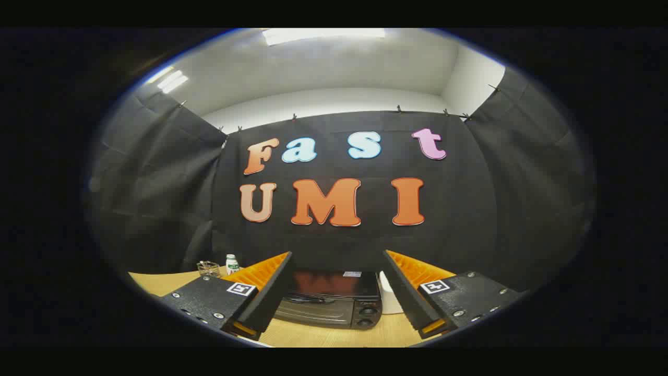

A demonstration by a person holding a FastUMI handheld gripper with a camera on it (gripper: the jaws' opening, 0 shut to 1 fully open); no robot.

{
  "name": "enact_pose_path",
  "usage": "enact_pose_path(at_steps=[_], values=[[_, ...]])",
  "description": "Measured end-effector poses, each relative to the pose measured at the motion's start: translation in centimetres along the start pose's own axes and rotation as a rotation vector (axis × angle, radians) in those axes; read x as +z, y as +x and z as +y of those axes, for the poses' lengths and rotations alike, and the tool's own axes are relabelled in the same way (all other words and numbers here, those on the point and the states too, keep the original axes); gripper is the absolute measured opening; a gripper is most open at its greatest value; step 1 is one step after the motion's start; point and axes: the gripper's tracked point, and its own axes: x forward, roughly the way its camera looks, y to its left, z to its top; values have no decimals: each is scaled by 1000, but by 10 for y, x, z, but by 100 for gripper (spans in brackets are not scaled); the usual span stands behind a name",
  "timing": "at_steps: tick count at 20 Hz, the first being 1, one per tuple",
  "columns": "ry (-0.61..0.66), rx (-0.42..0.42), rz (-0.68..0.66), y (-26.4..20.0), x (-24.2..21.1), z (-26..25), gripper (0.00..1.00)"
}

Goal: Open the toaster oven, put the food inside, and close the toaster oven door.

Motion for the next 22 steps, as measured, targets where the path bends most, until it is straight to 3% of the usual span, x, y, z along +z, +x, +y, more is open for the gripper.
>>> enact_pose_path(at_steps=[22], values=[[22, 24, 54, 2, -22, 15, 99]])
